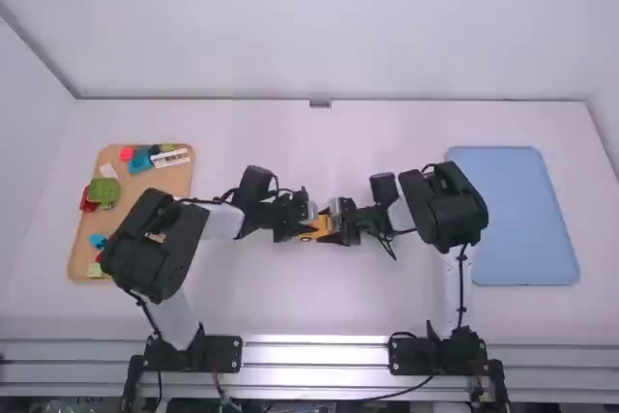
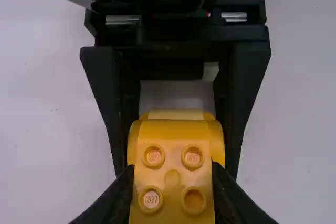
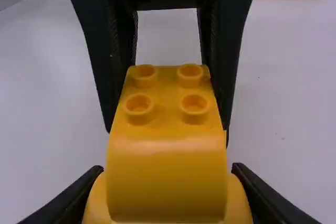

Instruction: Assemble lego blocks to make yellow taxi

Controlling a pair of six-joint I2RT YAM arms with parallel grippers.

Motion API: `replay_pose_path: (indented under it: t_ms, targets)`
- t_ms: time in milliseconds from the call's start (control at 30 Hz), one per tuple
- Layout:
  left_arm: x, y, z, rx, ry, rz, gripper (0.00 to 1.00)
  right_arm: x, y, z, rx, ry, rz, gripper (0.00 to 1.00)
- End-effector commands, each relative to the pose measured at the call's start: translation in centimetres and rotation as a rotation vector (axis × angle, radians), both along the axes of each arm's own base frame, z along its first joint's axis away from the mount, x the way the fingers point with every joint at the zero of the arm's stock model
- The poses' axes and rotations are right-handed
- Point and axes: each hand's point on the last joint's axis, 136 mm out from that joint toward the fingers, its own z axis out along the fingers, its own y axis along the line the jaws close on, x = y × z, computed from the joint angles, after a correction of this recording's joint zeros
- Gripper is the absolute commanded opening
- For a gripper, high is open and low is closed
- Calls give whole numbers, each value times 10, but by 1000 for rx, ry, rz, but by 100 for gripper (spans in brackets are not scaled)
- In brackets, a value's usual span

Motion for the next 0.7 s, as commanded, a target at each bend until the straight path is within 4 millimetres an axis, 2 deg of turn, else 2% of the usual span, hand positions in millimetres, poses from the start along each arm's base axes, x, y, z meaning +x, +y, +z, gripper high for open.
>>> replay_pose_path:
  t_ms: [0, 200, 233, 267, 333, 367, 400, 467, 600, 667]
  targets:
    - [5, 5, 4, -15, 3, 14, 26, -5, 5, 2, 22, 25, 26, 56]
    - [12, 16, 21, -71, -14, 27, 41, -5, 5, 2, 22, 24, 25, 56]
    - [12, 17, 24, -85, -16, 18, 48, -5, 5, 2, 21, 24, 24, 56]
    - [11, 18, 28, -104, -25, 3, 64, -4, 5, 1, 17, 24, 22, 55]
    - [8, 18, 31, -122, -33, -18, 67, -4, 5, 1, 17, 23, 22, 56]
    - [7, 18, 34, -134, -42, -30, 75, -4, 5, 1, 18, 23, 22, 56]
    - [8, 19, 35, -134, -44, -26, 78, -4, 5, 1, 17, 24, 22, 56]
    - [11, 22, 37, -129, -51, -13, 99, -4, 5, 1, 18, 24, 23, 56]
    - [19, 41, 50, -122, -58, 50, 99, 1, 4, 4, 20, 63, -3, 56]
    - [22, 59, 66, -133, -63, 96, 99, 11, 1, 10, 34, 116, -36, 57]
